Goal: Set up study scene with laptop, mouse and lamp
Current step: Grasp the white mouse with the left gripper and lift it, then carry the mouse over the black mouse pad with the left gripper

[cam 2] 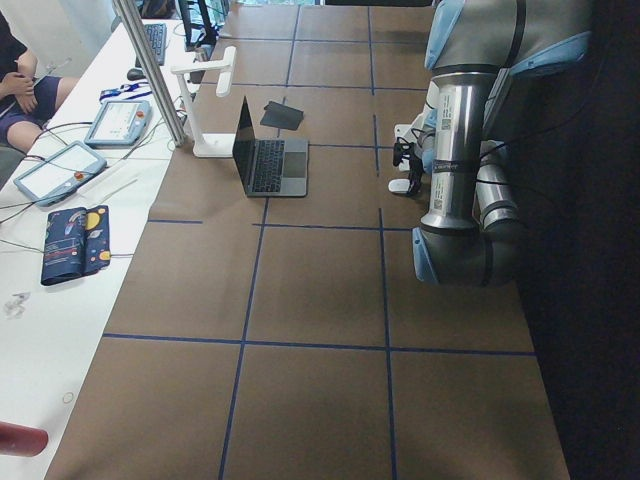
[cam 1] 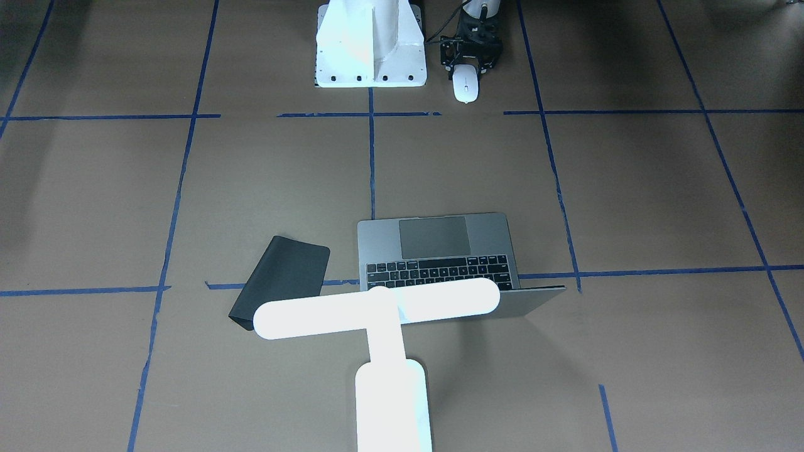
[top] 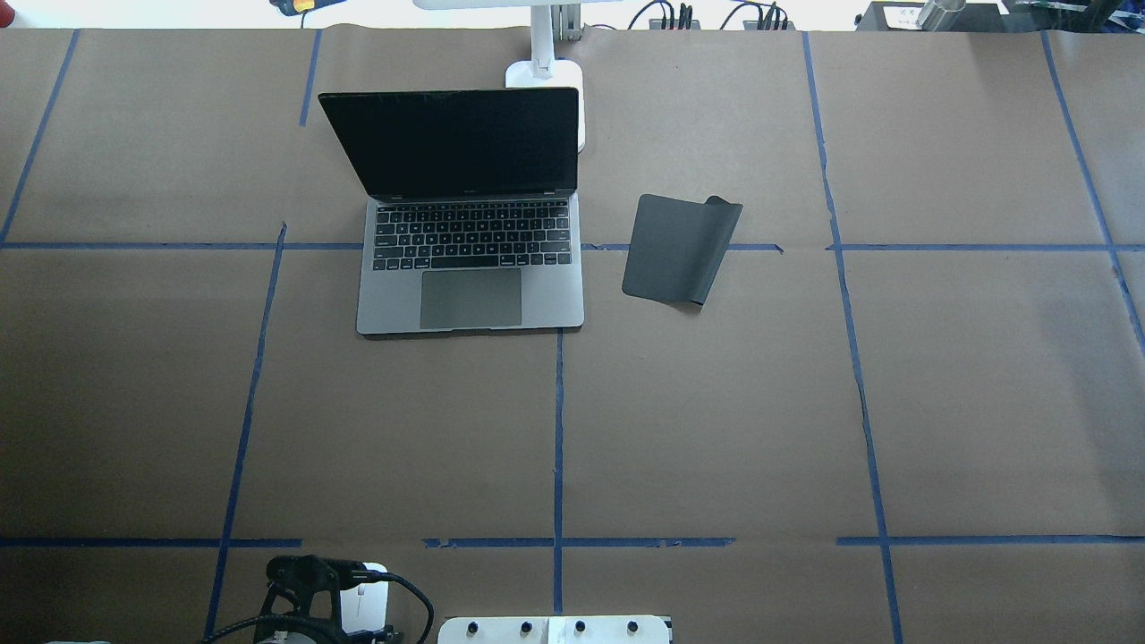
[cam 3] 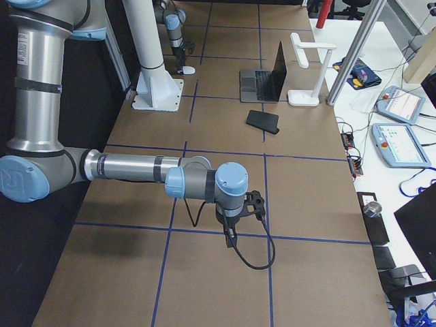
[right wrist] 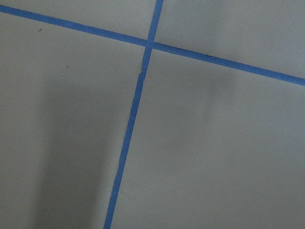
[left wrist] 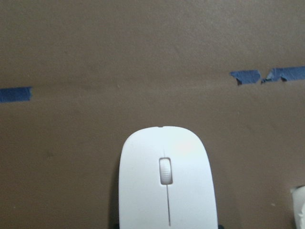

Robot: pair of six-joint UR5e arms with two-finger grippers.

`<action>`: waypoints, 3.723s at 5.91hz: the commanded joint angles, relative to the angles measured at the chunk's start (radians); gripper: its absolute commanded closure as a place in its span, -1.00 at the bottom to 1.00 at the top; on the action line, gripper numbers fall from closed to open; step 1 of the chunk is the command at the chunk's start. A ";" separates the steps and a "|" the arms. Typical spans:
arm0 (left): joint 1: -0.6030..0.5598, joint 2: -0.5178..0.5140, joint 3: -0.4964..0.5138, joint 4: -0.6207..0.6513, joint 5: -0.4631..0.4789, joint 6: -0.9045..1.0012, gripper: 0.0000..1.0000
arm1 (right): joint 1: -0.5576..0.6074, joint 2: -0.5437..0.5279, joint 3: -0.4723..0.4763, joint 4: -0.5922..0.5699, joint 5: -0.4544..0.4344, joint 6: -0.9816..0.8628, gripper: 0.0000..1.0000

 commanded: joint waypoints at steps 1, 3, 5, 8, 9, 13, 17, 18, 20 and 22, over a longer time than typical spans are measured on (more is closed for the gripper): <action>-0.007 -0.001 -0.001 0.002 -0.001 0.000 -0.53 | 0.000 0.000 0.000 0.000 0.000 0.001 -1.00; -0.008 -0.001 -0.001 0.002 -0.001 0.000 -0.08 | 0.000 0.002 0.002 0.000 0.000 0.001 -1.00; -0.037 0.004 -0.078 0.016 -0.009 0.002 0.41 | 0.000 0.003 0.002 0.002 0.000 0.001 -1.00; -0.141 -0.112 -0.122 0.117 -0.012 0.117 0.46 | 0.000 0.002 0.000 0.005 0.002 0.001 -1.00; -0.190 -0.193 -0.079 0.166 -0.032 0.130 0.46 | 0.000 0.002 0.000 0.006 0.003 0.001 -1.00; -0.413 -0.688 0.404 0.155 -0.219 0.235 0.47 | 0.000 0.000 -0.003 0.009 0.011 0.034 -1.00; -0.510 -1.187 1.131 -0.023 -0.282 0.238 0.48 | -0.002 0.000 -0.001 0.011 0.009 0.042 -1.00; -0.517 -1.235 1.257 -0.117 -0.282 0.238 0.49 | -0.002 0.000 -0.001 0.011 0.011 0.042 -1.00; -0.527 -1.315 1.477 -0.256 -0.276 0.235 0.49 | -0.002 0.000 -0.001 0.011 0.011 0.043 -1.00; -0.530 -1.342 1.567 -0.325 -0.250 0.224 0.23 | -0.002 0.000 -0.001 0.009 0.014 0.043 -1.00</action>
